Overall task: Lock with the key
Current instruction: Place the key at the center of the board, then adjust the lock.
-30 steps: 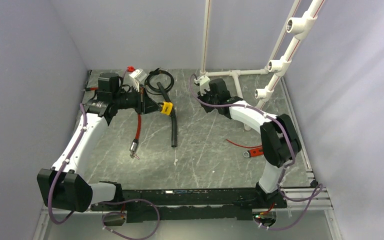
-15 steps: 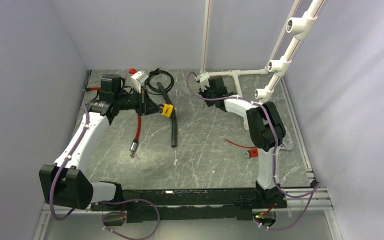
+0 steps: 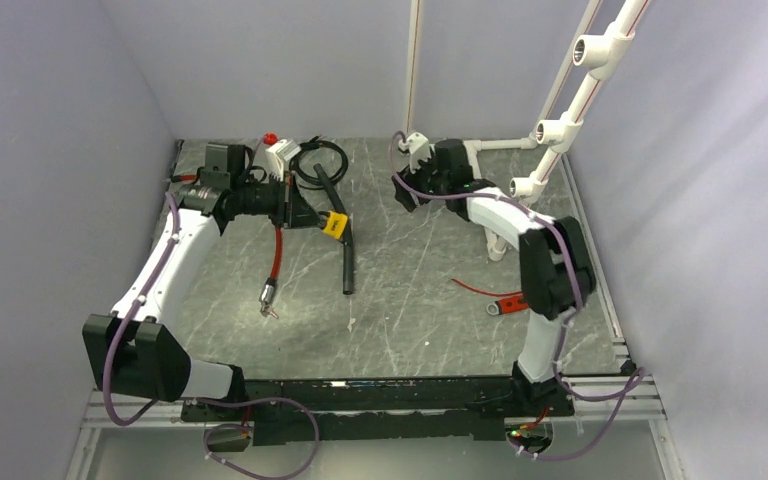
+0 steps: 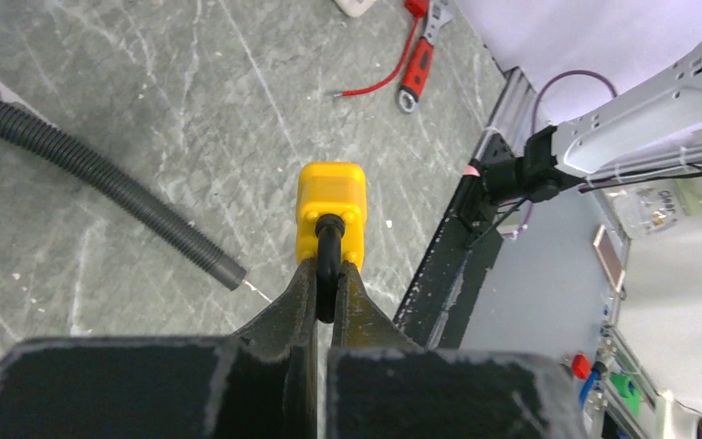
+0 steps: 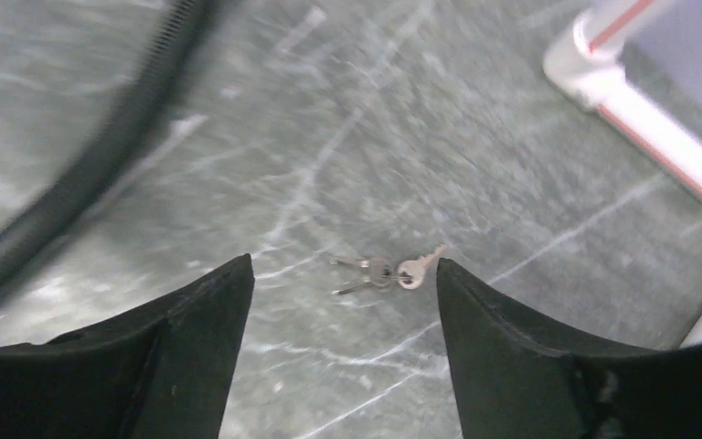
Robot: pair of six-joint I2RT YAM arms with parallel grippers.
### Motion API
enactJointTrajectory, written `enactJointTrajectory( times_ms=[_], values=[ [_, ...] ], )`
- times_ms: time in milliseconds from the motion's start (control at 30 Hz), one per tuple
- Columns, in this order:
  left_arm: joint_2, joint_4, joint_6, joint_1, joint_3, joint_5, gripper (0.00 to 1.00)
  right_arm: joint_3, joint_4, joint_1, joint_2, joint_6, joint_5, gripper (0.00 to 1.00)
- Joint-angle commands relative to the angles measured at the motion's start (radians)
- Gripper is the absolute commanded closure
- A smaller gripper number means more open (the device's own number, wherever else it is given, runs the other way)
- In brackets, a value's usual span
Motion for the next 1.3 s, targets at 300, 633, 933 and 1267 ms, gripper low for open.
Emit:
enactJointTrajectory(
  times_ms=[300, 633, 933, 1267],
  values=[
    [0.012, -0.037, -0.145, 0.015, 0.110, 0.432, 1.00, -0.468, 0.086, 0.095, -0.770, -0.069, -0.522, 0.07],
    [-0.058, 0.088, -0.320, -0.029, 0.033, 0.525, 1.00, -0.608, 0.109, 0.356, -0.976, -0.101, -0.322, 0.03],
    [-0.068, 0.003, -0.235, -0.072, 0.018, 0.547, 1.00, -0.577, 0.184, 0.421, -0.942, -0.013, -0.274, 0.02],
    [-0.059, -0.002, -0.216, -0.092, 0.012, 0.542, 1.00, -0.569, 0.198, 0.461, -0.946, 0.001, -0.274, 0.01]
  ],
)
